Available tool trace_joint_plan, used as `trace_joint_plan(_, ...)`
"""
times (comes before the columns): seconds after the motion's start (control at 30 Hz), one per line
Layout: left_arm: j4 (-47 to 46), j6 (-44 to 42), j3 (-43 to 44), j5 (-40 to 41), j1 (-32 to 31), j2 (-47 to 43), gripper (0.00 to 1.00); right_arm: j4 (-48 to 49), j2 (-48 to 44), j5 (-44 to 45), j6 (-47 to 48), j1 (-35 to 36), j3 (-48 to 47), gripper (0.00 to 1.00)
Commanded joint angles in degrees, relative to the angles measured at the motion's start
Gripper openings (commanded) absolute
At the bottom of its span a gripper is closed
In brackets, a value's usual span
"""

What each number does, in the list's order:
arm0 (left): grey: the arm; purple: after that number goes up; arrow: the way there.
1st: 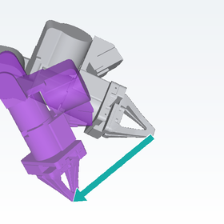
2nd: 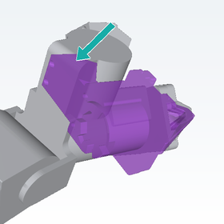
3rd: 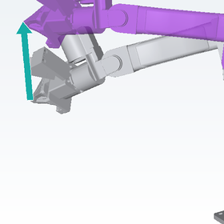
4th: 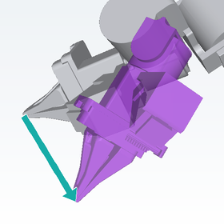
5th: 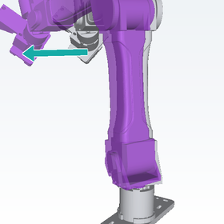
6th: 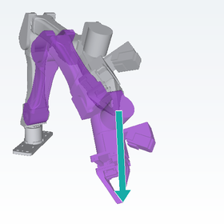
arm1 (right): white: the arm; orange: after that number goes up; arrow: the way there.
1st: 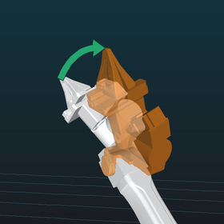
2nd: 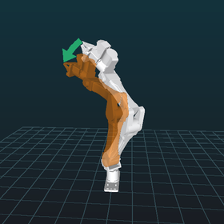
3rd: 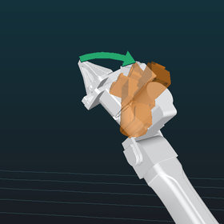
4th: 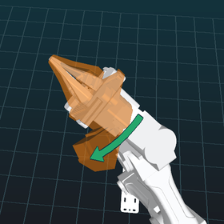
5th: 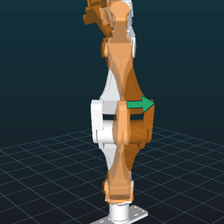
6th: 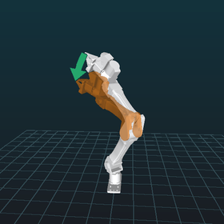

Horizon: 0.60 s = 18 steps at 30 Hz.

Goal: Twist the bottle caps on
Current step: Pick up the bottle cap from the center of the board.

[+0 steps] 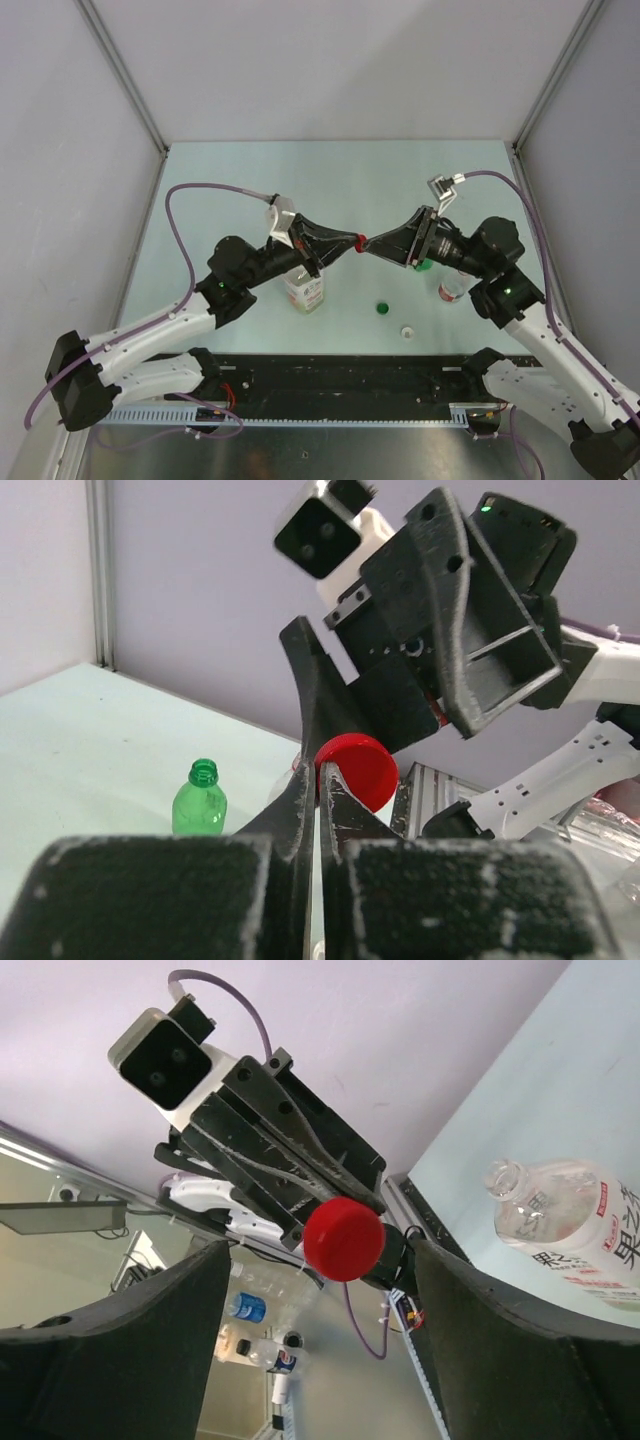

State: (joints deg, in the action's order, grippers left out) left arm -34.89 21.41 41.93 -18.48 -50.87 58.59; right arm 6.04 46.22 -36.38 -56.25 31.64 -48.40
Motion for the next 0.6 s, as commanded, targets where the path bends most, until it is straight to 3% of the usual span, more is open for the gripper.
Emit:
trace_joint_plan(0.0,-5.92,-0.85,-0.34,-1.62,-0.3,-1.26,0.0,6.93,1.47,1.08,-6.21,1.12,1.02,0.76)
trace_joint_plan(0.57,-8.42,-1.38,-0.66,-1.17,-0.44,-0.45,0.0,17.93,2.93,1.32,-15.28,2.33,4.09,0.5)
